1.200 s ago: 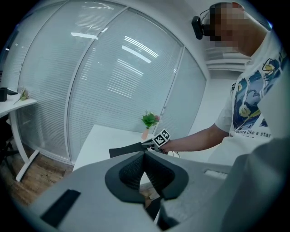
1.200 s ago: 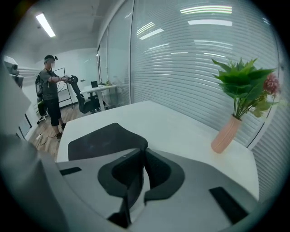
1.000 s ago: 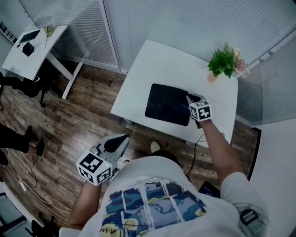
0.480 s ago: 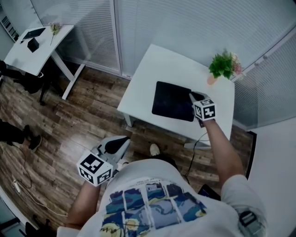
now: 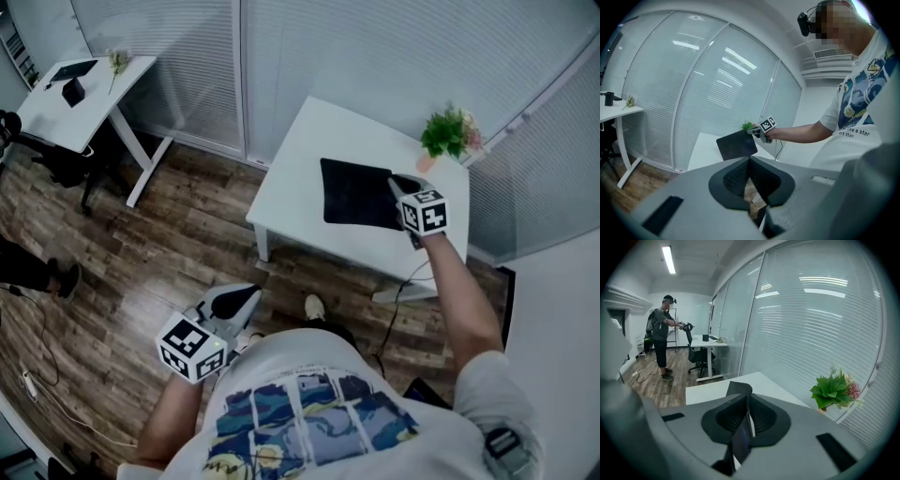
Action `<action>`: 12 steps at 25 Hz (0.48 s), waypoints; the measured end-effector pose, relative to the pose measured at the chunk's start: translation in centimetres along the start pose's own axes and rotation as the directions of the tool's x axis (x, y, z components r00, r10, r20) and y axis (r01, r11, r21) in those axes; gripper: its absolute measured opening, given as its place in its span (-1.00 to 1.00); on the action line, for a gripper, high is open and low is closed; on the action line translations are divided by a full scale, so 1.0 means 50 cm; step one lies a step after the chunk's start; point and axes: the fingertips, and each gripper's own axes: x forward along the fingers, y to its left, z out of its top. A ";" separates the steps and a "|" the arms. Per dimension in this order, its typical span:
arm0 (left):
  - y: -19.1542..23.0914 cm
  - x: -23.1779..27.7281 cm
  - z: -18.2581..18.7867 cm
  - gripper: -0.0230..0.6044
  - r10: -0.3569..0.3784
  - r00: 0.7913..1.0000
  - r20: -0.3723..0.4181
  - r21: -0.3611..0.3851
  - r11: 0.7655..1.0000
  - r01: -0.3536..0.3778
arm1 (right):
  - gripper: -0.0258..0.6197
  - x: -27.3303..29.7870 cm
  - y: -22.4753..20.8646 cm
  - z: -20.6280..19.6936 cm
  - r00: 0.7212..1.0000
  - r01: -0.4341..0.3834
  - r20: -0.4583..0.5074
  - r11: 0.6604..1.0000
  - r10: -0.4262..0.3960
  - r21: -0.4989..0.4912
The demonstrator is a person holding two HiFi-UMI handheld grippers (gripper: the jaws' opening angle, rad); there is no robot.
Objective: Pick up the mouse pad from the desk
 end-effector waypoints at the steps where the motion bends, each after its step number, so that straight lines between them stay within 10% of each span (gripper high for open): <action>1: -0.003 -0.009 -0.002 -0.92 -0.003 1.000 0.004 -0.003 1.000 0.003 | -0.84 -0.011 0.002 0.012 1.000 0.002 0.006 1.000 -0.002 -0.009; 12: -0.027 -0.068 -0.033 -0.92 -0.028 0.999 0.040 -0.006 1.000 0.029 | -0.84 -0.112 0.013 0.124 0.998 0.040 0.056 0.997 -0.036 -0.066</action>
